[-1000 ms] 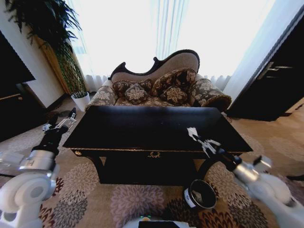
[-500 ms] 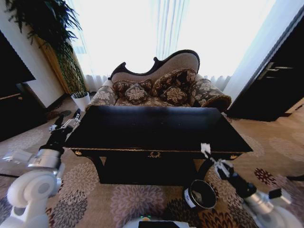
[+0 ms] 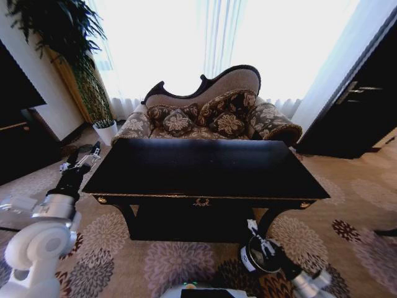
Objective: Move to the front of the table and place the trash on the table into the trash bin.
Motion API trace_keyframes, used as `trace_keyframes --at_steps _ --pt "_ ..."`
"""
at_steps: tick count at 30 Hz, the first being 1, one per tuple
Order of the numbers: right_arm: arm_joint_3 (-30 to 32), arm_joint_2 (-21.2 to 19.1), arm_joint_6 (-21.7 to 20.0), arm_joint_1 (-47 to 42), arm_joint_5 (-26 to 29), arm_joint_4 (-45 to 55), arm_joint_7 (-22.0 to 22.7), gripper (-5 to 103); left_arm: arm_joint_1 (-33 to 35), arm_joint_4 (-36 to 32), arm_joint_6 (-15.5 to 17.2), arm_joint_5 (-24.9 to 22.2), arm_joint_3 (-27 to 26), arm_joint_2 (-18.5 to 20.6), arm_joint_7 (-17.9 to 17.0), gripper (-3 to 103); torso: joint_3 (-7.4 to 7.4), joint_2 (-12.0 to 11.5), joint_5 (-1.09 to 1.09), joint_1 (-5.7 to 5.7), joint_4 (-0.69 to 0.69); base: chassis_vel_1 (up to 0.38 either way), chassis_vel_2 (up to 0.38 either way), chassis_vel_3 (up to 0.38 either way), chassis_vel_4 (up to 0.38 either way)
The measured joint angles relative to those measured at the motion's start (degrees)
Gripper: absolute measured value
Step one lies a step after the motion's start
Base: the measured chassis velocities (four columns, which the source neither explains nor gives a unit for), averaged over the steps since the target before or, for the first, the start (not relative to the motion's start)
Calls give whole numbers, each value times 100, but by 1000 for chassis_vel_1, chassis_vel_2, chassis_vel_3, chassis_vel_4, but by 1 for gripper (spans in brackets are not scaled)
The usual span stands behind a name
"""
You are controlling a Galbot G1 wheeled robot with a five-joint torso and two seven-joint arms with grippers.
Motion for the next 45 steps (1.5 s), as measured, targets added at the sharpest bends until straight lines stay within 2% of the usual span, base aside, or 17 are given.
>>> trace_keyframes --at_steps 4,6,7,9,12,13,17,20,22,27,29,31,35,42,43,45 --pt "-297 -34 -87 320 -61 -307 471 1 51 -23 -1 0 -57 5 0 100 0 0 0 0 0 0 0 0 0" --pt "-572 -23 -81 697 -397 -698 931 1 108 -43 -2 3 -115 -3 1 100 0 0 -1 0 2 0 0 0 0" --pt "-572 -23 -81 697 -397 -698 931 1 108 -43 -2 3 -115 -3 1 100 0 0 -1 0 2 0 0 0 0" --pt "-701 19 -54 904 -728 -1001 1220 1 140 -50 -3 8 -155 -3 1 100 0 0 0 0 1 0 0 0 0" --pt "-971 93 -130 1337 -1266 -1861 2009 1 188 -54 -8 20 -246 12 -11 100 0 0 0 0 1 0 0 0 0" --pt "-971 93 -130 1337 -1266 -1861 2009 1 188 -54 -8 20 -246 12 -11 100 0 0 0 0 1 0 0 0 0" --pt "-1240 61 -229 1978 -1495 -3034 2653 1 266 -56 -5 37 -354 93 -45 100 0 0 1 0 1 0 0 0 0" --pt "-1321 22 -287 2224 -1503 -3419 2816 1 266 -64 12 37 -385 128 -65 100 0 0 2 0 1 0 0 0 0" --pt "-1460 -78 -388 2481 -1278 -3854 2974 1 232 -78 57 39 -396 149 -131 100 0 0 0 0 1 0 0 0 0" --pt "-1606 -159 -548 2733 -914 -4186 3185 1 221 -136 98 40 -398 151 -174 100 0 0 0 0 -1 0 0 0 0" --pt "-1636 -154 -561 2892 -1023 -4390 3314 1 221 -141 101 38 -432 153 -175 100 0 0 2 0 0 0 0 0 0" --pt "-1647 -104 -536 3121 -1379 -4743 3556 1 196 -132 102 17 -487 164 -178 100 0 0 0 0 1 0 0 0 0" --pt "-1649 -52 -587 3205 -1520 -4958 3707 1 181 -121 104 -4 -504 164 -184 100 0 0 2 1 1 0 0 0 0" --pt "-1649 -112 -710 3304 -1603 -5302 3740 1 185 -160 130 -75 -571 179 -201 100 0 0 -2 0 0 0 0 0 0" --pt "-1649 -112 -722 3292 -1615 -5300 3718 -3 188 -170 136 -93 -585 185 -205 100 0 0 -1 1 0 0 0 0 0" --pt "-1650 -85 -754 3236 -1622 -5231 3668 7 190 -181 146 -119 -608 205 -211 100 0 0 1 0 0 0 0 0 0"
